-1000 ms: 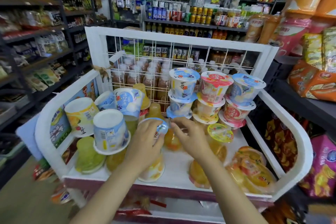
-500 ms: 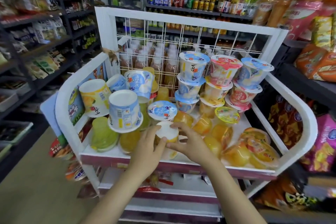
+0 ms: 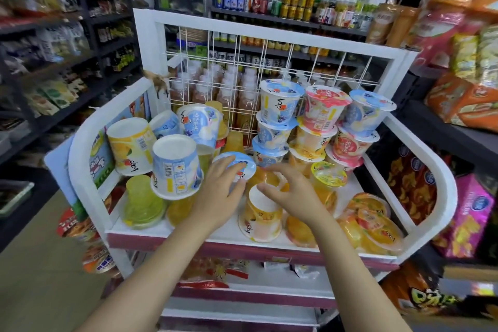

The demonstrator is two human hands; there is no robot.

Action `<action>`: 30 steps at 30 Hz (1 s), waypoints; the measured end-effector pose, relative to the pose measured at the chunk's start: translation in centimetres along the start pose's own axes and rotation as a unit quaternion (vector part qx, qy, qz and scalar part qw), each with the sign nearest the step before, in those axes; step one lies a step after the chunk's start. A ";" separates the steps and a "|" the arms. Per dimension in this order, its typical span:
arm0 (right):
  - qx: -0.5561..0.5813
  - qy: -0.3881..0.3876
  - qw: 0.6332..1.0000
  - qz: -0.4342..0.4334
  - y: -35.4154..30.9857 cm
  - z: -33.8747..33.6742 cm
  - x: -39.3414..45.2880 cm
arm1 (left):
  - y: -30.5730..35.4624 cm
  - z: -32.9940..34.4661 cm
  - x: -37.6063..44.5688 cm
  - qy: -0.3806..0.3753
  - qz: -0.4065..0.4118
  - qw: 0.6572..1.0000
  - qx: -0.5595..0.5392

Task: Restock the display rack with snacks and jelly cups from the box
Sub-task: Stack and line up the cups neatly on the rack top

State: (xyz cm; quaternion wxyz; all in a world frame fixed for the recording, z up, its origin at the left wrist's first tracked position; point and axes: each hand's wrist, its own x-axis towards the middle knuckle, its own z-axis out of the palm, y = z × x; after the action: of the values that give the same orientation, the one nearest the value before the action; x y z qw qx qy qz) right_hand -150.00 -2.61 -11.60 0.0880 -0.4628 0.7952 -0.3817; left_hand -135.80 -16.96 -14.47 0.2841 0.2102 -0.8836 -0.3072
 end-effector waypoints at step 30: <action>0.171 -0.142 0.974 0.041 -1.9 3.9 15.0 | 0.5 1.3 2.5 -0.020 -0.122 0.983 0.134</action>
State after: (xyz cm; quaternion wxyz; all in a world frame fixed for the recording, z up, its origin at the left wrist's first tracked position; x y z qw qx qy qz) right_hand -155.12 -17.24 -9.77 0.2936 -0.4575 0.7155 -0.4389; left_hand -138.64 -17.38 -14.02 0.1963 0.3465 -0.8900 -0.2222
